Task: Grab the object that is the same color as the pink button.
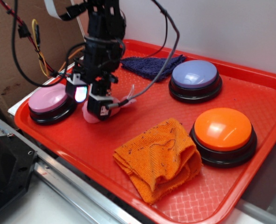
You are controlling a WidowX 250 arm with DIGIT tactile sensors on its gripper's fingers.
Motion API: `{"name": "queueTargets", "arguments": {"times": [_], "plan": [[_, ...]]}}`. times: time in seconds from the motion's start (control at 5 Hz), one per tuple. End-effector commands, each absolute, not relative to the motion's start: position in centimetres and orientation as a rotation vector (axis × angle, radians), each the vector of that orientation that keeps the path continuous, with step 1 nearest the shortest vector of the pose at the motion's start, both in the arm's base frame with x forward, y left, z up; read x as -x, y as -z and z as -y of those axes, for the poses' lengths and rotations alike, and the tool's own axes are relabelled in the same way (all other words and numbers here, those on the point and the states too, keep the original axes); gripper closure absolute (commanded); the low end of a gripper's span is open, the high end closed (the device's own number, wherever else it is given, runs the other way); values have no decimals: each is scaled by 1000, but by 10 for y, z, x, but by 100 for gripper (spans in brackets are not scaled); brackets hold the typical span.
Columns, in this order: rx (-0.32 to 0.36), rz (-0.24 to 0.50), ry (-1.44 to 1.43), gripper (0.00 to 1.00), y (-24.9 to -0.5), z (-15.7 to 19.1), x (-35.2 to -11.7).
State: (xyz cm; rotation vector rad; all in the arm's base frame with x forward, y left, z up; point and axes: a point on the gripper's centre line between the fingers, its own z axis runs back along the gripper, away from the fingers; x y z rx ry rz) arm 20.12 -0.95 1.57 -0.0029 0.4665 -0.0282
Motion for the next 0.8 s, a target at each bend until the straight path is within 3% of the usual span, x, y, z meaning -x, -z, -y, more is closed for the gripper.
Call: {"name": "queueTargets", "arguments": {"times": [0.0, 0.2, 0.4, 0.6], "plan": [[-30, -433, 12, 100, -17, 17, -203], [36, -326, -31, 100, -68, 35, -206], [87, -139, -55, 100, -118, 53, -203], [167, -74, -60, 100, -170, 53, -191]]}}
